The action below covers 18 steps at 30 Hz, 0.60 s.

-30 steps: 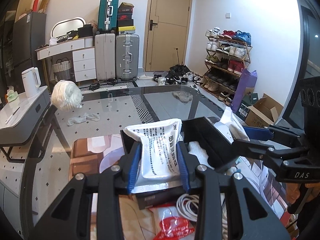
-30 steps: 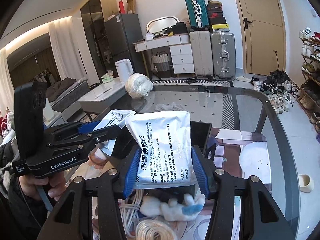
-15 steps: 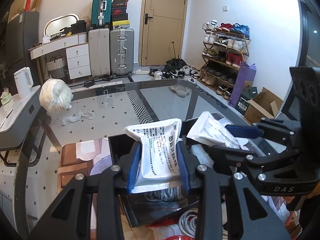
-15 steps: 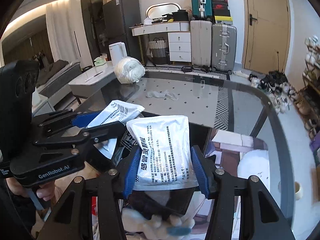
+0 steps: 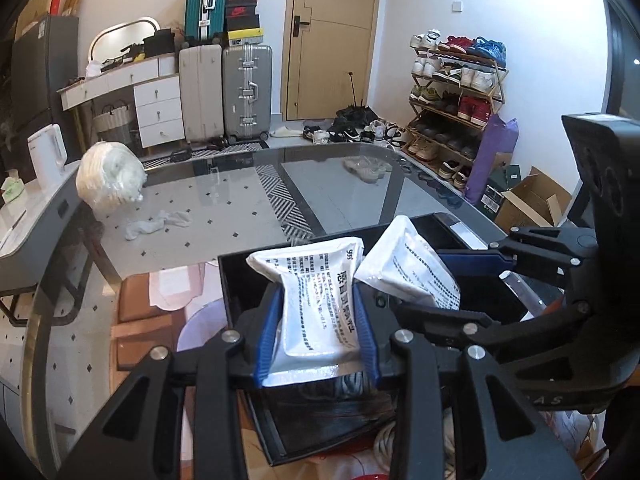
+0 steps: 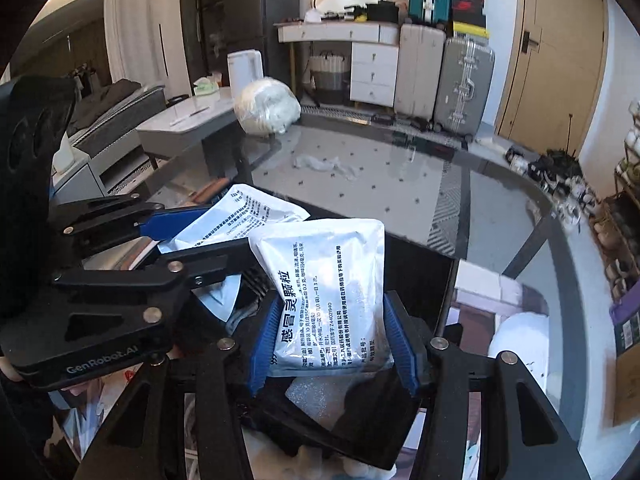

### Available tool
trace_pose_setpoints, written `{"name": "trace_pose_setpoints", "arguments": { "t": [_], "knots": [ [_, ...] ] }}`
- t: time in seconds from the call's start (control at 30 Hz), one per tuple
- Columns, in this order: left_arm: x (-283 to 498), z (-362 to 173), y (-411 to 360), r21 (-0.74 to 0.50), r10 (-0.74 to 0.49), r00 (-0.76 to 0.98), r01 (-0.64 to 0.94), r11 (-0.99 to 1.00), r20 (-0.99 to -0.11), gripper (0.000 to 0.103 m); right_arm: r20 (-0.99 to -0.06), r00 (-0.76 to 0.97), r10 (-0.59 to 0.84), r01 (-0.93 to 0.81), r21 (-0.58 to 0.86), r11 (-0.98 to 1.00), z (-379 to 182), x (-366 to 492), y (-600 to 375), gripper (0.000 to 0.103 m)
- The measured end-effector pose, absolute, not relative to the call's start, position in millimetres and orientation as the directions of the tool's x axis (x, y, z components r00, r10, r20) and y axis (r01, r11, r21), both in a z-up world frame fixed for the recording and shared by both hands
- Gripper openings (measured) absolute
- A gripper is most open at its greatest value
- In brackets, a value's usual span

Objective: Organize soft objects
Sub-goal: 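Lower both packets into the black box and open both grippers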

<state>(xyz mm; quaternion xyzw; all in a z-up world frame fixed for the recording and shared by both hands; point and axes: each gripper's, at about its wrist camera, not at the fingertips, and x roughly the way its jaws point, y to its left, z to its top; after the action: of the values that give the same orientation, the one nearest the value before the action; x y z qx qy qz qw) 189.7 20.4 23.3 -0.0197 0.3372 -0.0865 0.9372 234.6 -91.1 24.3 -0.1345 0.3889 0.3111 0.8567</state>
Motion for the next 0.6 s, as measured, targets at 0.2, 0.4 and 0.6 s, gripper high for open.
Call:
{"name": "trace_pose_setpoints", "arguments": {
  "t": [0.2,0.4,0.6],
  "knots": [
    [190,19,14,-0.069,-0.176,0.752,0.171,0.983,-0.635,0.035,-0.756,0.508,0.412,-0.642,-0.014,0.767,24,236,-91,0.053],
    [182,22,17,-0.076,-0.187,0.749,0.180,0.981,-0.635,0.055,-0.736,0.535,0.414,-0.642,-0.036,0.766,31,229,-99,0.063],
    [157,34,19,-0.100,-0.187,0.779,0.159,0.982,-0.598,0.085,-0.682,0.571,0.457,-0.620,0.006,0.785,47,203,-123,0.099]
  ]
}}
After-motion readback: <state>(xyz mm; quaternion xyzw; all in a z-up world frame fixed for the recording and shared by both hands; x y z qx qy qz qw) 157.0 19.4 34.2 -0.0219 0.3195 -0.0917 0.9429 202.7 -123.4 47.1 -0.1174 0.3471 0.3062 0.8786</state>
